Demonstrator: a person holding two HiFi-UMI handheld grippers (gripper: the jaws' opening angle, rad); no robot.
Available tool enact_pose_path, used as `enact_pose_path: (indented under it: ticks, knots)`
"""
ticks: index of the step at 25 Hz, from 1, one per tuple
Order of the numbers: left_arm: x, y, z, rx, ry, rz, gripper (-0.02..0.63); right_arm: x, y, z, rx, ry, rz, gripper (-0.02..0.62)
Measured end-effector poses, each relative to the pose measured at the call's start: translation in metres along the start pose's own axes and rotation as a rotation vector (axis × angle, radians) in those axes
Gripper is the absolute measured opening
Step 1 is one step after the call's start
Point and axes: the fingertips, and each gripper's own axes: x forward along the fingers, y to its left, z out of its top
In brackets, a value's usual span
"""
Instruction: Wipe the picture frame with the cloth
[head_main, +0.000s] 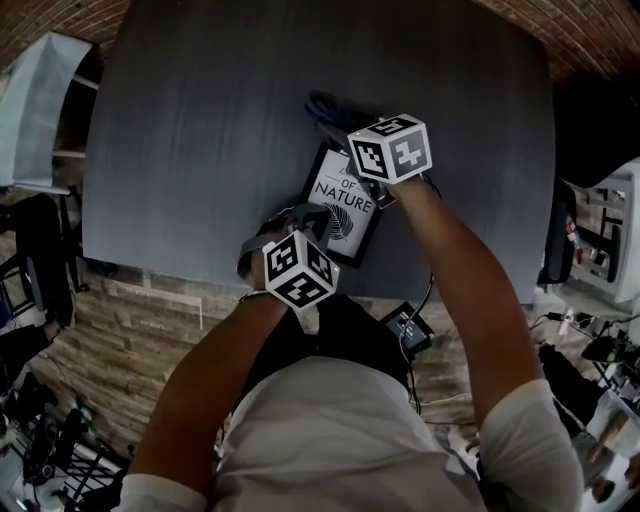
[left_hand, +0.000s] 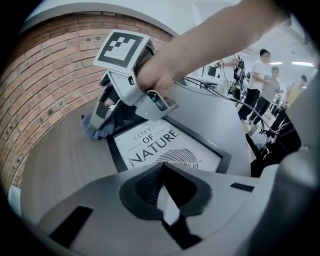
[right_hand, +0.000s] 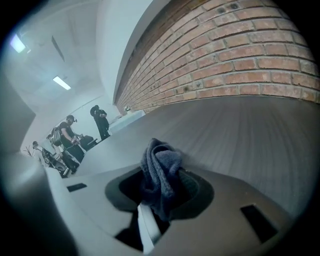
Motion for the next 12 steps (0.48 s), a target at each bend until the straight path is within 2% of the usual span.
enact_pose_path:
  ticks: [12]
  knots:
    - [-0.001, 0.000, 0.000, -0.015, -0.003, 0.050, 0.011, -0.034, -0.019, -0.020, 0.017, 0.014, -0.045, 0.121]
